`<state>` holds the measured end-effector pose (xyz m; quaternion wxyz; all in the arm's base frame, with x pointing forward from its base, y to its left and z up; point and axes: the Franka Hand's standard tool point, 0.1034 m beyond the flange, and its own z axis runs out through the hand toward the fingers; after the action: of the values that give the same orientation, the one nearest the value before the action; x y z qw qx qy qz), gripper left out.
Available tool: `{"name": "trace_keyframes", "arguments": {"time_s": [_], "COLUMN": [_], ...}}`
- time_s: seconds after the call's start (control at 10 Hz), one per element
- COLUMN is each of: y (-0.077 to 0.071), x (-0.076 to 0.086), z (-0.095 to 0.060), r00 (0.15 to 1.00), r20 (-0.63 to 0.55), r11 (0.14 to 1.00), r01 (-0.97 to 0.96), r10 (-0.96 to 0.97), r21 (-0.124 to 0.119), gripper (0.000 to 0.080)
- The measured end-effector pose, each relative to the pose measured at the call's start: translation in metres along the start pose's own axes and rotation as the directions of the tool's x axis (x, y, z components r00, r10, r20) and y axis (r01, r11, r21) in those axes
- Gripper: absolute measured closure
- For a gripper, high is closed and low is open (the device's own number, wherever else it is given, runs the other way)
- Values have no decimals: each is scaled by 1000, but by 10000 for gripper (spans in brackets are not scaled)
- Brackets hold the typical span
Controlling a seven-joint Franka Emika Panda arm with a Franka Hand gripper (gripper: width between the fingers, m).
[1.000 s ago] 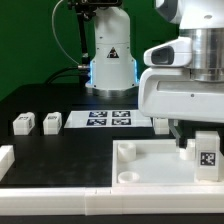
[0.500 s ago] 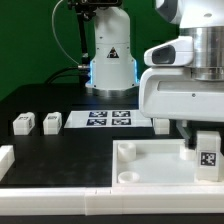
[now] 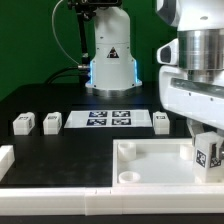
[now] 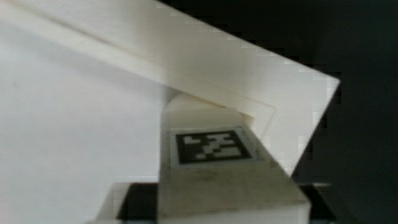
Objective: Assemble one leg
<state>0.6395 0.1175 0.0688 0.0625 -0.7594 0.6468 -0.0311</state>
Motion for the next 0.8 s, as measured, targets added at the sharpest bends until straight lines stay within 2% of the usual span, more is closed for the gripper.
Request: {"name": "trace_keyframes", "arguments": {"time_s": [0.2, 0.6, 0.7, 0.8], "y": [0, 1, 0, 1], "x": [-2, -3, -2, -2], "z": [0, 1, 1, 1], "r00": [952, 966, 995, 1000], "r20": [33, 33, 29, 27], "r11": [953, 966, 995, 1000], "r01": [-304, -257, -95, 14], "r10": [303, 256, 95, -14], "r21": [9, 8, 16, 18], "gripper": [501, 501, 412, 270]}}
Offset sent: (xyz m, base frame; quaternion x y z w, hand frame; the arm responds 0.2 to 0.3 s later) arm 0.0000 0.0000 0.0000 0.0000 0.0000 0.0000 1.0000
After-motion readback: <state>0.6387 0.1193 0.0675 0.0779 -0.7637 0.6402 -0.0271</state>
